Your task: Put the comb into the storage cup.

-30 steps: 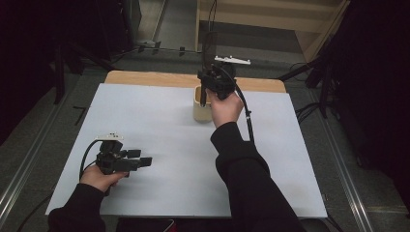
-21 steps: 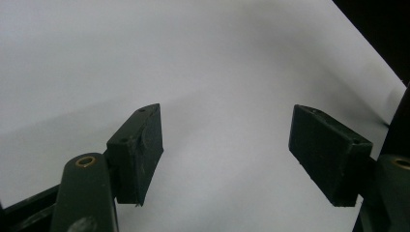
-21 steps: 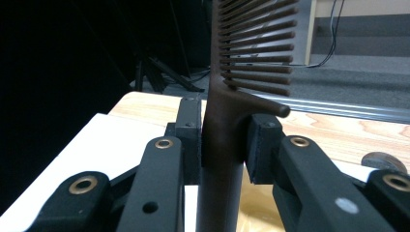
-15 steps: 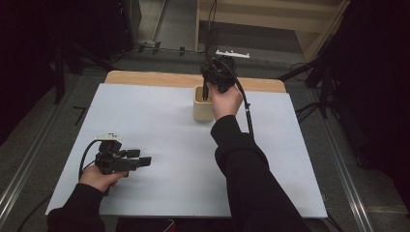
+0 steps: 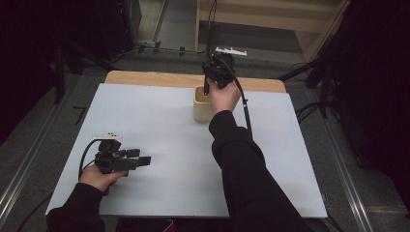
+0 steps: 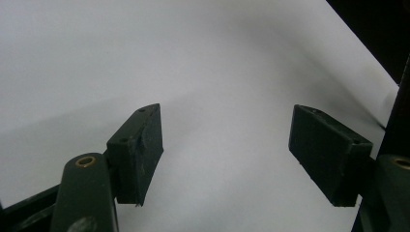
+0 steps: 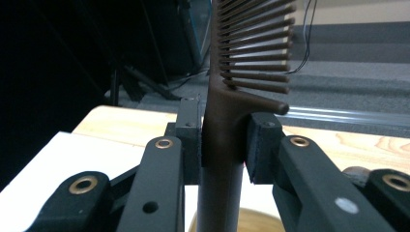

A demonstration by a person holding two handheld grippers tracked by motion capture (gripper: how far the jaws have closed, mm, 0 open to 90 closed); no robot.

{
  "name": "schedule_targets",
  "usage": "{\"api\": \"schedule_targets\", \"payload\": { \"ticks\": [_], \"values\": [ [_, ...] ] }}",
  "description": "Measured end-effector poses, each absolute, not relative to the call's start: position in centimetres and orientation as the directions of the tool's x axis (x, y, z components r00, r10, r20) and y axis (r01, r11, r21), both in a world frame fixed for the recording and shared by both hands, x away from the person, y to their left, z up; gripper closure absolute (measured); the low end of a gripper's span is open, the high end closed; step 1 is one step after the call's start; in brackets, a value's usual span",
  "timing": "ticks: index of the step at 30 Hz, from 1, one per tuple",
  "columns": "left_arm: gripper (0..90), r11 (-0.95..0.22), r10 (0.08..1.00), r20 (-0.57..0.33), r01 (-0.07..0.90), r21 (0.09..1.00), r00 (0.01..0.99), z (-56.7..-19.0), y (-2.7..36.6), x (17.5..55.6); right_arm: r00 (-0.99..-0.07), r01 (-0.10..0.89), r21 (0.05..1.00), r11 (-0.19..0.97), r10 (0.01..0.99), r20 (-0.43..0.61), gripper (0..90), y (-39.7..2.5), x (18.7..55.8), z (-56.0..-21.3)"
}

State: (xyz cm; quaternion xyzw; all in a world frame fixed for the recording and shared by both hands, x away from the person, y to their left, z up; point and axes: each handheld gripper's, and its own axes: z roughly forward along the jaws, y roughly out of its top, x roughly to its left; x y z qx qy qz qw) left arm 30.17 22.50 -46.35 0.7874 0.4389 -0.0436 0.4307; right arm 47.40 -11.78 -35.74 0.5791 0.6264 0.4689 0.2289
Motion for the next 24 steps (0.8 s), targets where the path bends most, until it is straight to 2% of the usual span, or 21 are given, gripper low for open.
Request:
{"api": "schedule_targets", "payload": {
  "ticks": [8,16,24],
  "values": [
    [28.5,-0.258,0.653,-0.440,0.728,0.635,0.616,-46.5,22.2,30.2,-0.210,0.491,0.863,-0.120,0.945,0.251,69.9,-11.6,48.0,-36.5],
    [28.4,-0.256,0.655,-0.444,0.732,0.632,0.612,-46.5,22.3,30.2,-0.274,0.435,0.892,-0.123,0.926,0.261,69.9,-11.8,48.2,-36.6],
    [28.5,-0.258,0.658,-0.444,0.736,0.626,0.609,-46.6,22.3,30.2,-0.252,0.423,0.899,-0.116,0.938,0.240,69.9,-12.1,48.3,-37.4]
  ]
}}
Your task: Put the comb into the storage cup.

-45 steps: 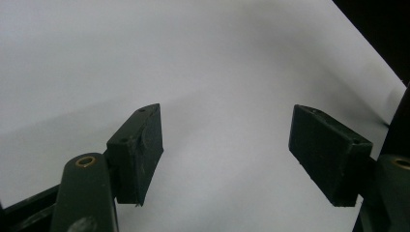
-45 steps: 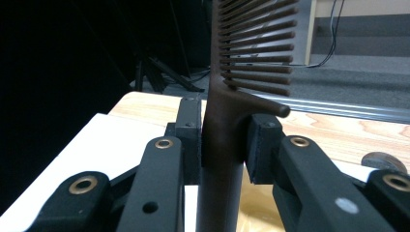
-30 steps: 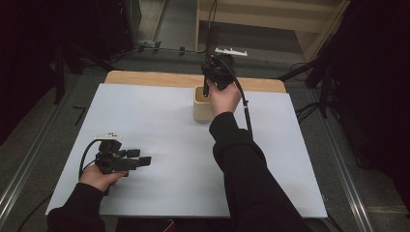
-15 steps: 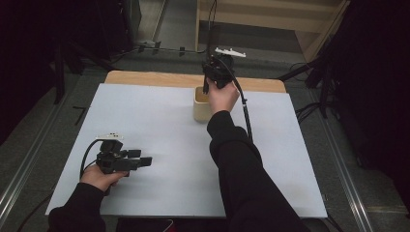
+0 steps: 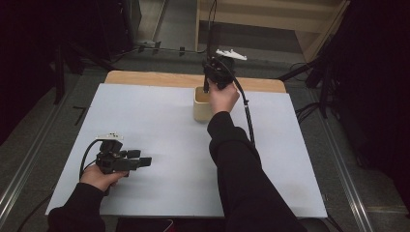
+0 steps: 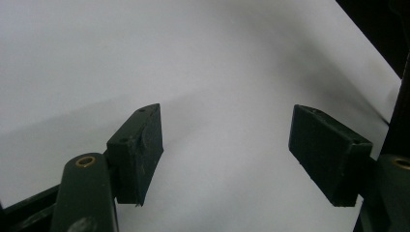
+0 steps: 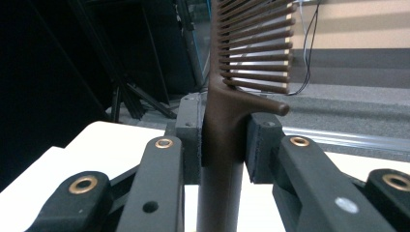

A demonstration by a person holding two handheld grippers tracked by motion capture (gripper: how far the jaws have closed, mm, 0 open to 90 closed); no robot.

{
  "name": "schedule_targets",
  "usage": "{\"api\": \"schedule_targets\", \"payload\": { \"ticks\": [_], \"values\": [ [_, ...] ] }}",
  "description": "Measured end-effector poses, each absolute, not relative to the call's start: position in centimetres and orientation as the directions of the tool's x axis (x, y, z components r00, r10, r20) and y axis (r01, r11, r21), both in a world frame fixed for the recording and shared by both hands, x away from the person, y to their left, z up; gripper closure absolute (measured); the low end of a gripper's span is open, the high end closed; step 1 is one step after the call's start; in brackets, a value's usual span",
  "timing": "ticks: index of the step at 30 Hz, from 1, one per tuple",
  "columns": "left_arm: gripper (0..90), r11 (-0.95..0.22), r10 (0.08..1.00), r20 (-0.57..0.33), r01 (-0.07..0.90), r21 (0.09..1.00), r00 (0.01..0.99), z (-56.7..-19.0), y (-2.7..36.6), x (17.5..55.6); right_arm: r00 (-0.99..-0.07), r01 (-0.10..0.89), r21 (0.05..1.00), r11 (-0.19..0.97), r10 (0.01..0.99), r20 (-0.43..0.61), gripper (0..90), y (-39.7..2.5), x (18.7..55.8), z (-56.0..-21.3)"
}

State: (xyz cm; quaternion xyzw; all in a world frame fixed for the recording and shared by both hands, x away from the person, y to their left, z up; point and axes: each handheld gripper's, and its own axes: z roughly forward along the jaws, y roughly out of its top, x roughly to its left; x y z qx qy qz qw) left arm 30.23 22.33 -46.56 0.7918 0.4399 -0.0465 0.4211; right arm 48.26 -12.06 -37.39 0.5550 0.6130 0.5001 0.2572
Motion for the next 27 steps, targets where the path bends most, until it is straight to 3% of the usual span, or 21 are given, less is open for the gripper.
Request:
{"api": "schedule_targets", "payload": {
  "ticks": [8,27],
  "values": [
    [28.5,-0.266,0.657,-0.440,0.735,0.624,0.612,-46.6,22.3,30.2,-0.222,0.440,0.886,-0.143,0.939,0.262,69.9,-12.3,48.1,-38.9],
    [28.5,-0.262,0.661,-0.444,0.740,0.619,0.605,-46.7,22.3,30.2,-0.263,0.418,0.902,-0.114,0.935,0.239,69.9,-12.5,47.1,-40.6]
  ]
}}
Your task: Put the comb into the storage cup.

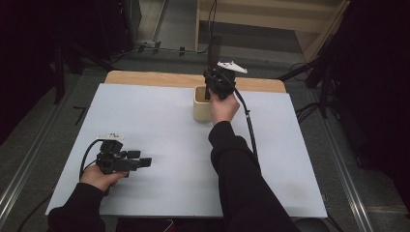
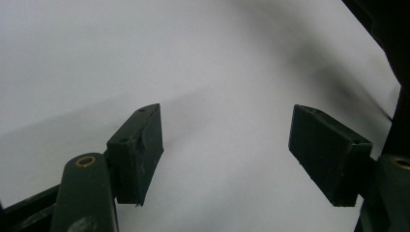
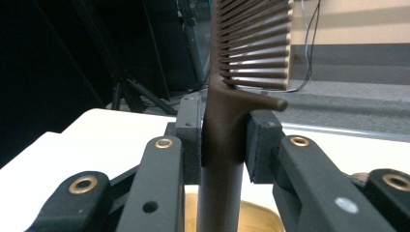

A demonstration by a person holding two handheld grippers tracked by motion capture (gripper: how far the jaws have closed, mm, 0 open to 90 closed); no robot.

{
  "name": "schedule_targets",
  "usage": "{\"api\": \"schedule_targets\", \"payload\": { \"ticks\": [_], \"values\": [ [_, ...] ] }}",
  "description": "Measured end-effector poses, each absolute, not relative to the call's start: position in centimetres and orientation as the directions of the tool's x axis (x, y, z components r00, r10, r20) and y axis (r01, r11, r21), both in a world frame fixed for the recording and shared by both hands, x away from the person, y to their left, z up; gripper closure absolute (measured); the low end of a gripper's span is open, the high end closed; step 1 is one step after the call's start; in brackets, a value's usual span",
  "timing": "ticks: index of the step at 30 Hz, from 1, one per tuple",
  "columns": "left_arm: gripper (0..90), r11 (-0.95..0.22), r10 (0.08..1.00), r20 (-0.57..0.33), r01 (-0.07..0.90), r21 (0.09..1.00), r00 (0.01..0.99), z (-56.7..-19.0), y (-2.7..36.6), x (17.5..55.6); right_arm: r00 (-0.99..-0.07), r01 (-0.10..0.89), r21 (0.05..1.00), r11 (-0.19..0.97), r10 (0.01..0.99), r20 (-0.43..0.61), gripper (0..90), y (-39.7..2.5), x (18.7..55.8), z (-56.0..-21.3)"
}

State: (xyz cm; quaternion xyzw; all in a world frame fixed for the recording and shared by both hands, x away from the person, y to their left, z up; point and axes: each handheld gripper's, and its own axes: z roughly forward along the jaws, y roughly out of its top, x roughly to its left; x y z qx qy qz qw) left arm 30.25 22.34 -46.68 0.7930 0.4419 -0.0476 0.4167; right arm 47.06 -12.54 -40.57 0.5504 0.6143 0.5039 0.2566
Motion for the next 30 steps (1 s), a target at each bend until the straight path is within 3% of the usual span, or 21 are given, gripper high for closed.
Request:
{"api": "schedule_targets", "payload": {
  "ticks": [30],
  "values": [
    [28.5,-0.281,0.662,-0.434,0.739,0.612,0.611,-46.8,22.2,30.2,-0.280,0.472,0.874,-0.113,0.921,0.270,69.8,-13.3,46.2,-42.5]
  ]
}}
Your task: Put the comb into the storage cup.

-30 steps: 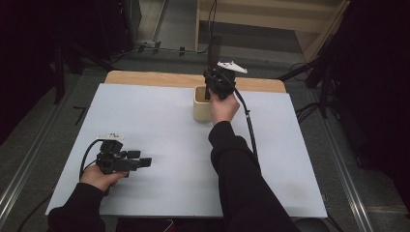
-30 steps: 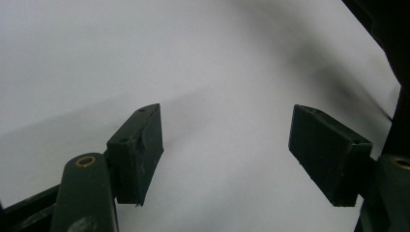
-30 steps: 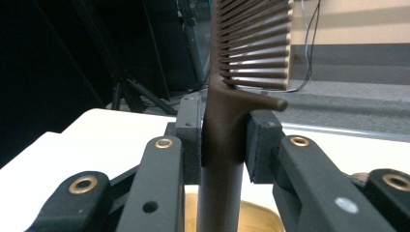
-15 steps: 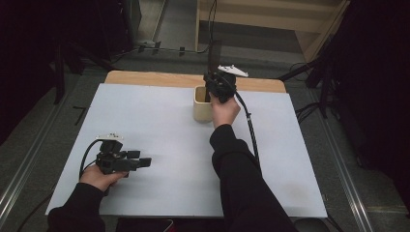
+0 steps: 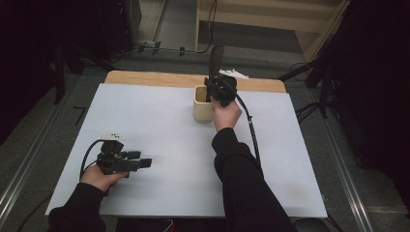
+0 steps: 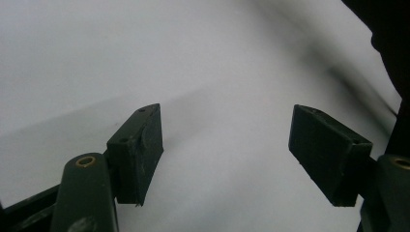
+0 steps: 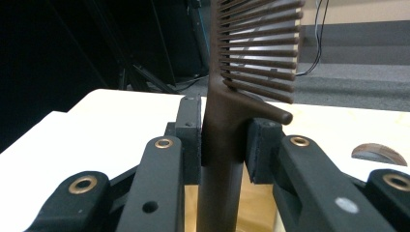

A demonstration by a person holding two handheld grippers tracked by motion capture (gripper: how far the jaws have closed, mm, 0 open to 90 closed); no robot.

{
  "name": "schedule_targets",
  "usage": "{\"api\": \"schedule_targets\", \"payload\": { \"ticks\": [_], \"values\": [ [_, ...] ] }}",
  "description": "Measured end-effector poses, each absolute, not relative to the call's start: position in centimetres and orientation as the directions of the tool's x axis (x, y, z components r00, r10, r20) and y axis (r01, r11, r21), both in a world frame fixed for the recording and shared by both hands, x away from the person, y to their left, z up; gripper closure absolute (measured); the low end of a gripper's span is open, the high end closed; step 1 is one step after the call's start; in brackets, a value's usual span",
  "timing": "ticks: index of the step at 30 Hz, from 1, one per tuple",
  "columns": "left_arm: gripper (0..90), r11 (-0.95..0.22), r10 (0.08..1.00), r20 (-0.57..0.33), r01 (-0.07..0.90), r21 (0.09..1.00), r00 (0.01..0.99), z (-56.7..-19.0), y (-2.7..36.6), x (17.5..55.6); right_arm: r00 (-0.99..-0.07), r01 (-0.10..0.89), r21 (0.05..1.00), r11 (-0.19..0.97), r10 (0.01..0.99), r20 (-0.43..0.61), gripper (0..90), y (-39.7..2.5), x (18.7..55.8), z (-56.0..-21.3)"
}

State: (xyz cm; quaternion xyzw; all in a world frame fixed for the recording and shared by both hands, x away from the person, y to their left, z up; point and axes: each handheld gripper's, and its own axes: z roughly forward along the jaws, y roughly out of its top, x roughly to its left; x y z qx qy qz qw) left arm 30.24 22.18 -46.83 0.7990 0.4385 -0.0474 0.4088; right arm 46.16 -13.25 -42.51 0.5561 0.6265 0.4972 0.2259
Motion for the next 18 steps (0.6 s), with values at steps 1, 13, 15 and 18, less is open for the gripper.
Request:
{"api": "schedule_targets", "payload": {
  "ticks": [1,13,15,18],
  "values": [
    [28.5,-0.282,0.663,-0.433,0.740,0.611,0.611,-46.83,22.17,30.23,-0.281,0.472,0.874,-0.113,0.921,0.271,69.8,-13.29,46.15,-42.53],
    [28.5,-0.286,0.661,-0.435,0.741,0.607,0.611,-46.91,22.11,30.22,-0.287,0.511,0.854,-0.098,0.917,0.277,69.6,-13.52,46.34,-43.09],
    [28.5,-0.286,0.661,-0.435,0.742,0.607,0.611,-46.92,22.11,30.21,-0.286,0.516,0.852,-0.095,0.918,0.275,69.6,-13.41,46.33,-43.20],
    [28.5,-0.288,0.661,-0.435,0.741,0.607,0.612,-46.90,22.13,30.20,-0.291,0.515,0.854,-0.078,0.921,0.259,69.6,-13.17,46.34,-43.30]
  ]
}}
